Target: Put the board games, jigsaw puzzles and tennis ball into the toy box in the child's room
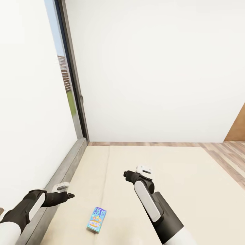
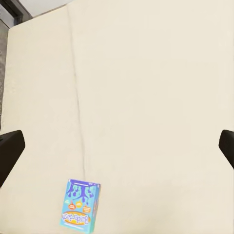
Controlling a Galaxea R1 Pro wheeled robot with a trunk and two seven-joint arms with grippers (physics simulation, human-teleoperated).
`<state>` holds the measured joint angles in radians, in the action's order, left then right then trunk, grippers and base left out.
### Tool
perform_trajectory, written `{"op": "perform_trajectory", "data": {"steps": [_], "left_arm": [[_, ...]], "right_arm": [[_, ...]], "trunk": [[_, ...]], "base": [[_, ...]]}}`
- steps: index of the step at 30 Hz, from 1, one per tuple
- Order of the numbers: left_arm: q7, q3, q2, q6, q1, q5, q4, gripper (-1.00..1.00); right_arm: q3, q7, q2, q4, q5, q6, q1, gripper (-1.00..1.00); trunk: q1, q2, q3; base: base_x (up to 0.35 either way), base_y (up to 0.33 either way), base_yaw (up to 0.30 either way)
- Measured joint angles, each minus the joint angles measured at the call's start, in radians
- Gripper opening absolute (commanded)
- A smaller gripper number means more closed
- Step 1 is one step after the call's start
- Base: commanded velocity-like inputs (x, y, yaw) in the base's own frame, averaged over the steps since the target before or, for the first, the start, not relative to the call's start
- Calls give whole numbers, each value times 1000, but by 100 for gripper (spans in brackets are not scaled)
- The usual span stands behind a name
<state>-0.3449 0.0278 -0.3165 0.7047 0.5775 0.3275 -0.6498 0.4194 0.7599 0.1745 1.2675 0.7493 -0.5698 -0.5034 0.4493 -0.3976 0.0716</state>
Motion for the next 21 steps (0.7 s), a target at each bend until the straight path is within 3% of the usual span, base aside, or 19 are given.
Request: {"op": "perform_trajectory", "data": {"steps": [21], "left_arm": [[1, 1, 4, -2, 0, -1, 0, 100]], "right_arm": [[1, 3, 0, 13, -3, 2, 2, 100]], "trunk": [[0, 0, 0]], "base": [[0, 23, 0]]}}
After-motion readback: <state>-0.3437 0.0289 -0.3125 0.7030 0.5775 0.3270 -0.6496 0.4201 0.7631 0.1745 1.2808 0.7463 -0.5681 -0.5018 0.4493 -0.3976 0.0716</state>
